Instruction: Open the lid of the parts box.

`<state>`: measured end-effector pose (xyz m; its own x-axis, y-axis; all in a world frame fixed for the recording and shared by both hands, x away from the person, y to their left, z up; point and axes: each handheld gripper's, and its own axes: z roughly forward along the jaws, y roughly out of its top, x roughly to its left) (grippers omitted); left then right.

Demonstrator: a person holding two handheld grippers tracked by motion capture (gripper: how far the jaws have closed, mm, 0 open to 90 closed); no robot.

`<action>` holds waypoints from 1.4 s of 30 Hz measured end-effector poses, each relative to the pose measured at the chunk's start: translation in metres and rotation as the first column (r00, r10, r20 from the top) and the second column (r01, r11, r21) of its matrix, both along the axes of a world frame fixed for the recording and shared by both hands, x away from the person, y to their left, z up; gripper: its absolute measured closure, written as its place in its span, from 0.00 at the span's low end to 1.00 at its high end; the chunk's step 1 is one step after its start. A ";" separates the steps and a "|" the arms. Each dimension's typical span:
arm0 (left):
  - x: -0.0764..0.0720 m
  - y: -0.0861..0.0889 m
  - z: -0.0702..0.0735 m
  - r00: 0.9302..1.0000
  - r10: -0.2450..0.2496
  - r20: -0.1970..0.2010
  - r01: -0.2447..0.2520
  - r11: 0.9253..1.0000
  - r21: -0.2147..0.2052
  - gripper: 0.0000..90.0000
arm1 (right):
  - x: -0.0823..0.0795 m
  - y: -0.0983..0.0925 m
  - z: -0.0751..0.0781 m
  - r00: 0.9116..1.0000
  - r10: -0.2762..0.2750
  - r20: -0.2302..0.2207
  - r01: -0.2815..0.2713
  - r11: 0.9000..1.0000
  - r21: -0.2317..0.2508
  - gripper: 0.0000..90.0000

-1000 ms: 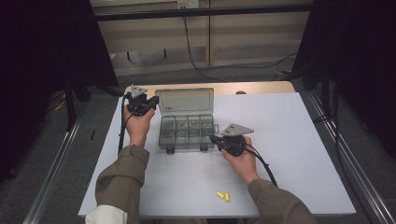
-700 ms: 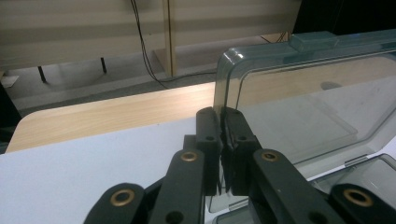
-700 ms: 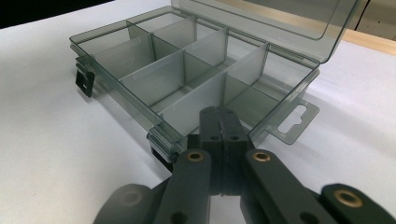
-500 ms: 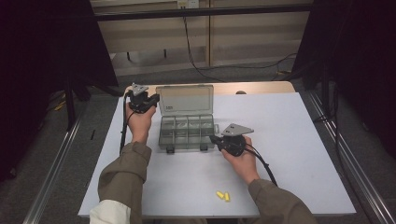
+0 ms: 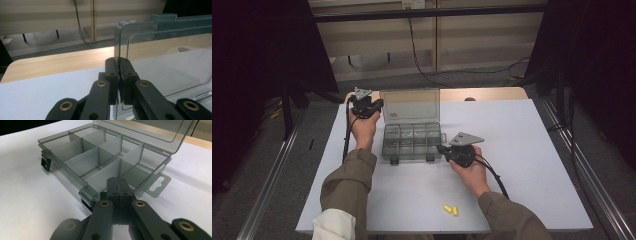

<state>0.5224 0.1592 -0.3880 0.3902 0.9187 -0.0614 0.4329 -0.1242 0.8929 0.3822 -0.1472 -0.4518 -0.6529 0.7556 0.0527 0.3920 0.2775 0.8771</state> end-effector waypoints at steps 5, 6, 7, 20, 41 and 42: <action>0.003 -0.001 -0.001 1.000 0.004 -0.002 -0.004 1.000 0.004 0.97 | 0.000 0.000 0.000 1.000 0.001 -0.001 -0.001 1.000 0.001 1.00; 0.003 -0.001 -0.001 1.000 0.005 -0.002 -0.005 1.000 0.005 0.97 | 0.000 0.000 0.000 1.000 0.001 -0.001 -0.001 1.000 0.001 1.00; 0.004 -0.001 -0.001 1.000 0.006 -0.001 -0.006 1.000 0.003 0.97 | 0.000 0.000 0.000 1.000 0.001 -0.001 -0.001 1.000 0.001 1.00; 0.011 -0.003 -0.007 1.000 0.021 -0.007 -0.021 1.000 0.004 0.97 | 0.000 0.000 0.000 1.000 0.003 0.000 -0.003 1.000 0.002 1.00; 0.004 -0.003 -0.010 1.000 -0.009 -0.016 0.009 1.000 -0.015 0.95 | -0.001 0.000 0.001 1.000 -0.004 0.001 0.004 1.000 -0.009 1.00; 0.002 -0.002 -0.010 1.000 -0.010 -0.016 0.010 1.000 -0.016 0.95 | -0.001 0.000 0.001 1.000 -0.004 0.002 0.004 1.000 -0.010 1.00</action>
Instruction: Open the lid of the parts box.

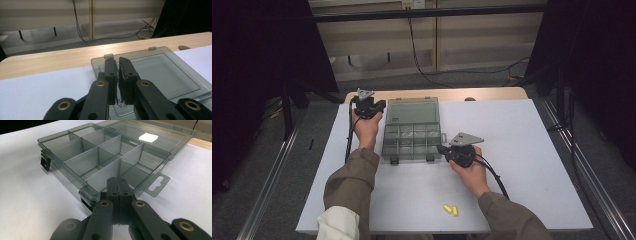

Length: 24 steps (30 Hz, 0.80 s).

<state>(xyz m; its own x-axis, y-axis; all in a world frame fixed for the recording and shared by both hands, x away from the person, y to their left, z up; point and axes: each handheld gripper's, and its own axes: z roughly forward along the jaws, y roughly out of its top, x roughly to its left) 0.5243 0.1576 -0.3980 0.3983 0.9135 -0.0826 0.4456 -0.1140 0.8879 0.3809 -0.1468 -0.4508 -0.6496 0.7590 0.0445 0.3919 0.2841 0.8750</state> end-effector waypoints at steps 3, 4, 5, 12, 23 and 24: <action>-0.006 0.004 0.001 1.000 -0.001 0.000 0.001 1.000 -0.011 0.92 | 0.000 0.000 0.000 1.000 -0.003 0.001 0.003 1.000 0.000 1.00; -0.008 0.006 0.001 1.000 -0.002 0.000 0.002 1.000 -0.023 0.92 | 0.000 0.000 0.000 1.000 -0.002 0.003 0.002 1.000 -0.001 1.00; -0.011 0.007 0.001 1.000 -0.003 0.002 0.003 0.999 -0.032 0.91 | 0.000 0.000 0.000 1.000 -0.002 0.004 0.002 1.000 -0.001 1.00; -0.029 0.016 0.000 1.000 -0.030 -0.008 0.029 0.998 -0.062 0.84 | 0.000 -0.001 -0.001 1.000 -0.012 0.004 0.012 1.000 0.025 0.98; -0.059 0.017 0.005 0.994 -0.113 0.009 0.113 0.989 -0.100 0.69 | -0.008 -0.014 0.011 0.999 -0.023 0.033 0.021 0.996 0.084 0.84; -0.061 0.016 0.004 0.993 -0.116 0.006 0.116 0.987 -0.110 0.66 | -0.009 -0.017 0.011 0.999 -0.026 0.034 0.023 0.996 0.090 0.82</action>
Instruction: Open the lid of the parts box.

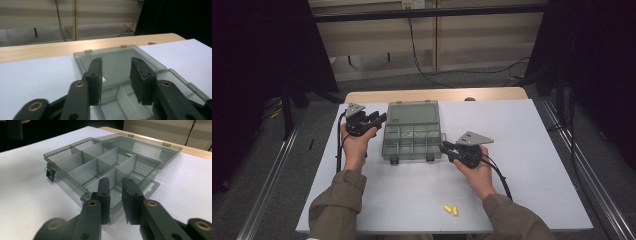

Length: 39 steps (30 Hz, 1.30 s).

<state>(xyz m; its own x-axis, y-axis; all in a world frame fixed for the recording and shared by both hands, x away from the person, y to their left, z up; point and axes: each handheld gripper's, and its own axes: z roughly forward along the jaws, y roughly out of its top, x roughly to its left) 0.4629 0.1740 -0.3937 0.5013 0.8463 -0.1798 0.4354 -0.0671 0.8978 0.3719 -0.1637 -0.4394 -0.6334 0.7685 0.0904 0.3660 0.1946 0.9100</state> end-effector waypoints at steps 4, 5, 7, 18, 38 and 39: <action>-0.011 -0.002 -0.001 0.999 -0.037 0.001 0.037 0.999 0.005 0.62 | -0.006 -0.010 0.003 1.000 0.006 0.009 -0.006 1.000 0.022 0.74; -0.014 -0.003 -0.001 0.999 -0.047 -0.002 0.047 0.999 0.005 0.59 | -0.008 -0.013 0.004 1.000 0.002 0.010 -0.002 1.000 0.022 0.73; -0.019 -0.004 -0.001 0.999 -0.053 0.003 0.053 0.999 0.006 0.54 | -0.011 -0.019 0.006 1.000 -0.002 0.013 0.002 1.000 0.027 0.72; -0.042 -0.009 -0.004 0.994 -0.114 0.007 0.114 0.993 -0.022 0.40 | -0.027 -0.042 0.011 0.999 -0.025 0.025 0.023 0.998 0.063 0.50; -0.074 -0.020 -0.015 0.980 -0.199 0.011 0.199 0.980 -0.024 0.23 | -0.054 -0.081 0.012 0.995 -0.085 0.045 0.082 0.994 0.071 0.19; -0.075 -0.021 -0.016 0.979 -0.203 0.006 0.203 0.979 -0.016 0.22 | -0.056 -0.083 0.011 0.995 -0.089 0.048 0.086 0.994 0.066 0.18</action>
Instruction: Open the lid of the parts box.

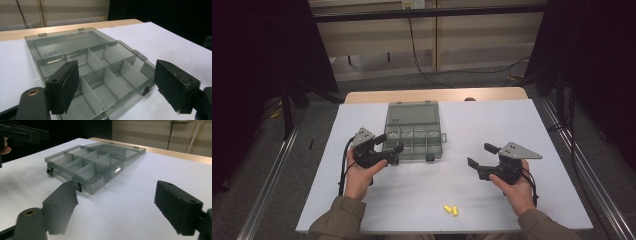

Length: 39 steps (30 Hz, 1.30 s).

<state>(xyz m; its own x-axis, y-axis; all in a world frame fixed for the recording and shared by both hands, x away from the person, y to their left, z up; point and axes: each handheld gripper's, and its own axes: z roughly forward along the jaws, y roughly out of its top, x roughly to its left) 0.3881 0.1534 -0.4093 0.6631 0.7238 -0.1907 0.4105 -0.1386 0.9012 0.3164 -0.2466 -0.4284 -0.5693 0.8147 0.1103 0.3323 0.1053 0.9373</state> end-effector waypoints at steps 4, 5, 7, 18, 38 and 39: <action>-0.004 -0.003 -0.001 1.000 -0.014 -0.002 0.014 1.000 -0.001 0.19 | -0.005 -0.007 -0.001 1.000 -0.008 0.006 0.008 1.000 -0.007 0.16; -0.005 -0.003 -0.002 1.000 -0.023 0.000 0.023 1.000 0.006 0.18 | -0.006 -0.009 -0.002 1.000 -0.015 0.007 0.015 1.000 -0.005 0.16; -0.008 -0.005 -0.003 0.999 -0.032 -0.004 0.032 0.999 0.012 0.18 | -0.008 -0.012 -0.003 1.000 -0.020 0.004 0.020 1.000 -0.005 0.14; -0.020 -0.012 -0.006 0.997 -0.076 -0.024 0.077 0.997 0.017 0.10 | -0.022 -0.031 -0.005 0.997 -0.064 0.035 0.064 0.998 0.007 0.08; -0.038 -0.035 -0.021 0.981 -0.188 -0.045 0.191 0.980 0.058 0.08 | -0.041 -0.057 -0.013 0.991 -0.123 0.044 0.123 0.992 0.021 0.05; -0.039 -0.036 -0.021 0.980 -0.192 -0.048 0.194 0.979 0.057 0.08 | -0.042 -0.057 -0.013 0.992 -0.121 0.047 0.120 0.993 0.019 0.05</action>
